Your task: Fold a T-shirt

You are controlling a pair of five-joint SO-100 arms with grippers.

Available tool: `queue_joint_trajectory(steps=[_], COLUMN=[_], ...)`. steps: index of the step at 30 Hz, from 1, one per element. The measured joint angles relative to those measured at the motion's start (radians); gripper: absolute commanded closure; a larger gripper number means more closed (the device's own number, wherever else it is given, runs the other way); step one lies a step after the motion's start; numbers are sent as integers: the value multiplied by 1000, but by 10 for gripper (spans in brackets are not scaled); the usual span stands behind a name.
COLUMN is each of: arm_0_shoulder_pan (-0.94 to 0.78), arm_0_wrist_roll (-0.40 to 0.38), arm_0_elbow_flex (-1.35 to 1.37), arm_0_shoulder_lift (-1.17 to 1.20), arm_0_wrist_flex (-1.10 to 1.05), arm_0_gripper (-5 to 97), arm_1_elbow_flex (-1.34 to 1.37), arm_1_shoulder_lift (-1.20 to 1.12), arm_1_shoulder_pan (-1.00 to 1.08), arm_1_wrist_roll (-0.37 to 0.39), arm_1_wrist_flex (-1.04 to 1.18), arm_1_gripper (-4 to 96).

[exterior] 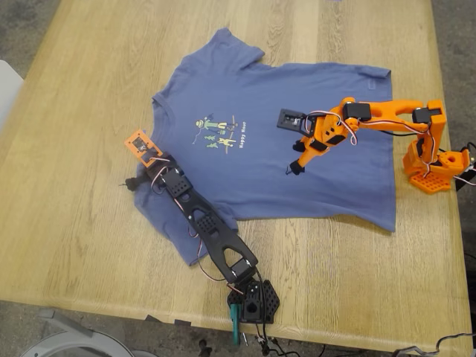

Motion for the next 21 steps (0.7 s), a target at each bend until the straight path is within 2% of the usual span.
queue_joint_trajectory(steps=[6, 12, 16, 21], arm_0_shoulder_pan=[0, 0, 17, 29], arm_0_wrist_roll=[18, 17, 25, 48], arm_0_elbow_flex=[0, -2, -26, -34], arm_0_shoulder_lift=[-28, -51, -72, -77], arm_0_wrist_flex=[-9, 26, 58, 81], arm_0_gripper=[299, 339, 401, 529], arm_1_elbow_flex=[0, 23, 107, 215], arm_1_shoulder_lift=[0, -8, -8, -8], arm_1_shoulder_pan=[0, -15, -15, 23], arm_1_wrist_roll=[2, 15, 25, 31], arm_1_wrist_flex=[-2, -18, -74, -192], arm_1_gripper=[596, 600, 593, 578])
